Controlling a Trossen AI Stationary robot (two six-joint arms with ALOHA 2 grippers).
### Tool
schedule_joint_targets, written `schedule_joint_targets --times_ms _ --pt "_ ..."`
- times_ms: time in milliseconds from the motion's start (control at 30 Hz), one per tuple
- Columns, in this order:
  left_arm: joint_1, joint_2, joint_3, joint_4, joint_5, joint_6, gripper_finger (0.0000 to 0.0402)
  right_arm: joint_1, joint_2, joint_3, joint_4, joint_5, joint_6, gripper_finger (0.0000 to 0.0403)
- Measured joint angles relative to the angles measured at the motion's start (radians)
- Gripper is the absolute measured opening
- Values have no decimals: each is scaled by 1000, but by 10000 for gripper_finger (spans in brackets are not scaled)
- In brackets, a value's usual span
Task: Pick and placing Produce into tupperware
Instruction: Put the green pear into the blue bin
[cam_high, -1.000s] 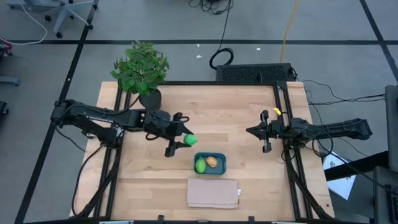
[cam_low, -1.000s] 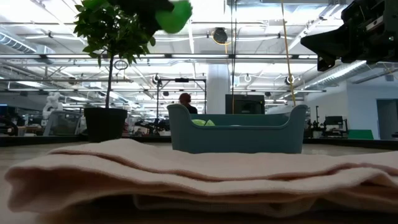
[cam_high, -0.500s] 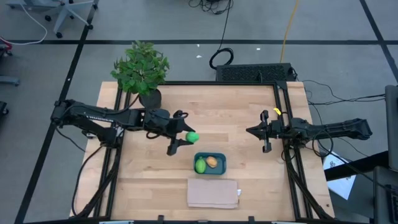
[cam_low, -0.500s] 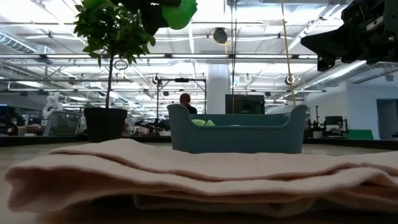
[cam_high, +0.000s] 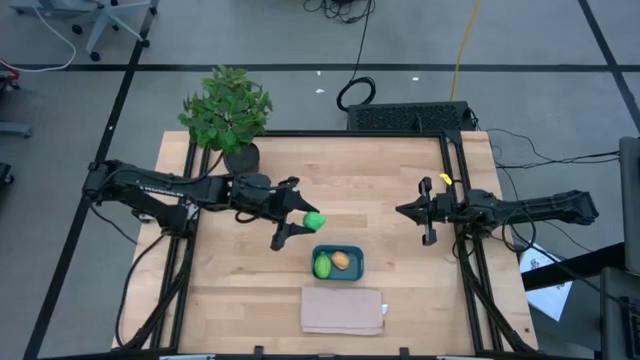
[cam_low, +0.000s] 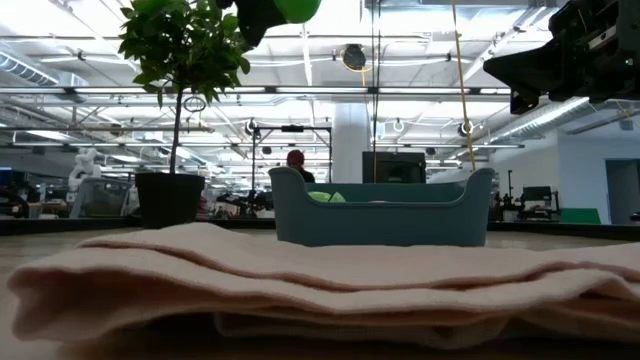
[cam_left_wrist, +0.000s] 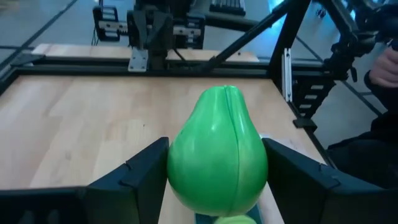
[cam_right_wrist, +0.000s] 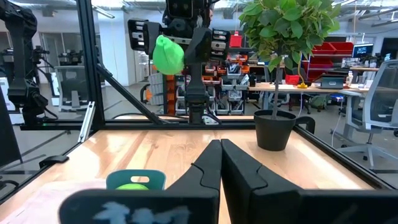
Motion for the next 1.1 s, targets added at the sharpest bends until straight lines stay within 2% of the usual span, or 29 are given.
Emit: schedule_joint_targets --times_ms 133,200,500,733,1100 --pt "0 22 11 14 0 9 237 0 0 0 0 0 0 0" --pt "0 54 55 30 0 16 237 0 0 0 0 0 0 0" --pt "-6 230 318 -161 6 72 237 0 10 0 13 0 0 0" --pt "-12 390 460 -266 90 91 237 0 21 0 18 0 0 0" --pt "-54 547 546 -424 132 256 237 0 33 0 32 0 0 0"
